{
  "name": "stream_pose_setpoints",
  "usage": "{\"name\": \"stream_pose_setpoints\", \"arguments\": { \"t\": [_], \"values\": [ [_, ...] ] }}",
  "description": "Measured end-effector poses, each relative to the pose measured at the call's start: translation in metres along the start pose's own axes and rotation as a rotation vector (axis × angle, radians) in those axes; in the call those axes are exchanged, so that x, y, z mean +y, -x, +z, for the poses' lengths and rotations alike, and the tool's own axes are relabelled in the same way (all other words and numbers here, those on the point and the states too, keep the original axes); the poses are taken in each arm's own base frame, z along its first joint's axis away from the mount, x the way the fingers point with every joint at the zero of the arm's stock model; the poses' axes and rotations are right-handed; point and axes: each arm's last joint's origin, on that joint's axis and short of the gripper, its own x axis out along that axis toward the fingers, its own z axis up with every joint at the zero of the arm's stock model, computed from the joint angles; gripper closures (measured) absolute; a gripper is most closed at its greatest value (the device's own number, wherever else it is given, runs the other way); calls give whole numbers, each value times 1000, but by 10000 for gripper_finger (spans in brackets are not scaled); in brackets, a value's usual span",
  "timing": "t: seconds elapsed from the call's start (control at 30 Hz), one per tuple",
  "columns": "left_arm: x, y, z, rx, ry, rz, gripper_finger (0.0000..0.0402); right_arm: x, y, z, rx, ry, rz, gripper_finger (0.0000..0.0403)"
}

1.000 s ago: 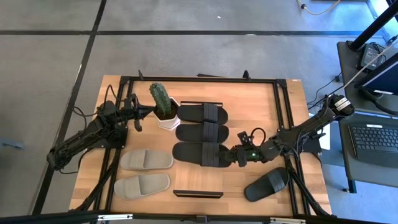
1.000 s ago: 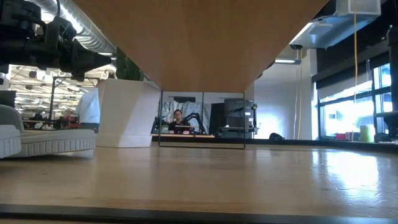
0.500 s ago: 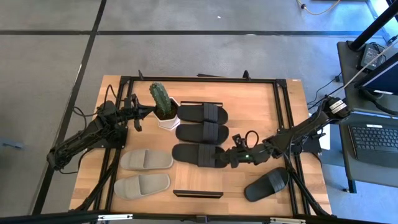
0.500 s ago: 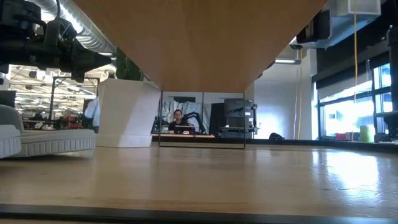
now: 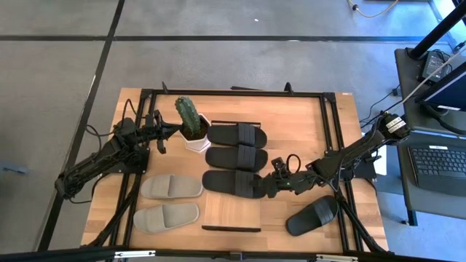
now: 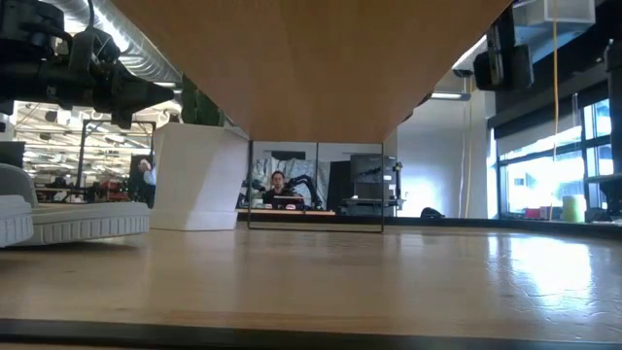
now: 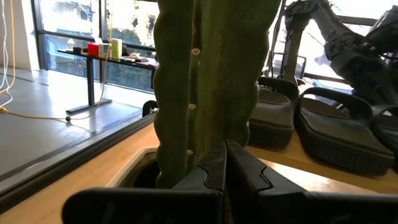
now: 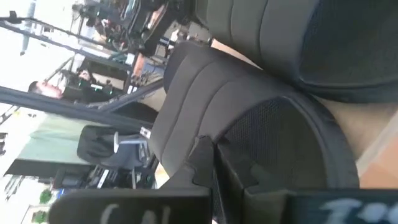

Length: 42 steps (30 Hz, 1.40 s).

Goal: Pick and place slides into the shelf
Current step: Put the black slide on the shelf

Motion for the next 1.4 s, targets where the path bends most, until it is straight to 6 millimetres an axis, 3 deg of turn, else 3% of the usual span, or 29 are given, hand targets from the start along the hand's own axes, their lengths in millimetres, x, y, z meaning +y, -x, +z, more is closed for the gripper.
{"name": "stream_pose_setpoints", "arguments": {
  "t": [0.47,1.1,1.4],
  "values": [
    [0,0,0,0,0,0,401,-2,1,1,5,14,-18,390],
    [0,0,0,0,0,0,401,3,0,4,-13,-14,26,263],
    [0,0,0,0,0,0,401,9,7,10,-21,-5,50,249]
  ]
}}
